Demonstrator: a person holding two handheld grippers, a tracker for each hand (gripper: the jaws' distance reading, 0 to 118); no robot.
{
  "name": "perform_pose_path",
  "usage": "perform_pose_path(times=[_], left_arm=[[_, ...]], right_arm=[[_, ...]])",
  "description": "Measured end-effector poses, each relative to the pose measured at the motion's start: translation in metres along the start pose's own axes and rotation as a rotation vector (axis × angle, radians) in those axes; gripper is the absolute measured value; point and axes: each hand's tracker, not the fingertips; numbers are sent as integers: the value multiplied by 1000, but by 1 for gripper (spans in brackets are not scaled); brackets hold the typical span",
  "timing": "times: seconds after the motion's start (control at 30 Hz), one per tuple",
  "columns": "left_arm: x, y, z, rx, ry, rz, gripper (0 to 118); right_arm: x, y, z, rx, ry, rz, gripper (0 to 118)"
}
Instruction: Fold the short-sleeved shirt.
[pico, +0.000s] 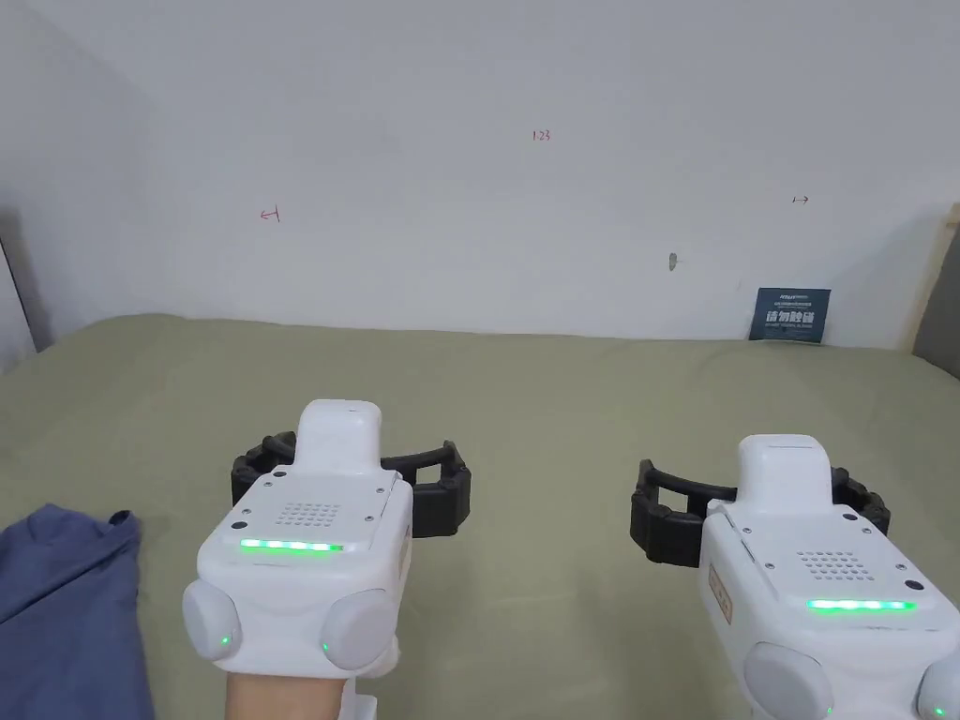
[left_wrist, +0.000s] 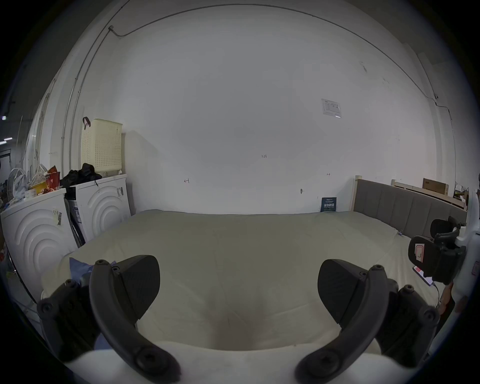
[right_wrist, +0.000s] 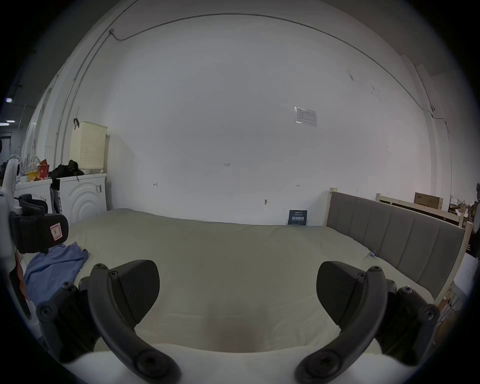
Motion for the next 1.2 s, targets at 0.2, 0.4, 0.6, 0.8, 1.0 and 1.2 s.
perform_pose_path(times=[0.2, 0.4, 0.6, 0.8, 1.0, 1.2], left_arm=[[0, -1, 0, -1, 0, -3, 118], [2, -1, 0, -6, -5, -4, 118], [3, -1, 2, -8, -3, 6, 118], [3, -2, 4, -10, -3, 4, 118], [3, 0, 5, -5, -6, 5, 118], [4, 2, 8, -2, -10, 4, 118]], right_arm=[[0, 0, 0, -3, -1, -4, 118], [1, 0, 0, 0, -4, -8, 118], [1, 0, 0, -2, -1, -5, 118], [0, 0, 0, 1, 1, -1, 118], [-1, 0, 0, 0, 0, -1, 118], [0, 2, 1, 7, 1, -5, 118]])
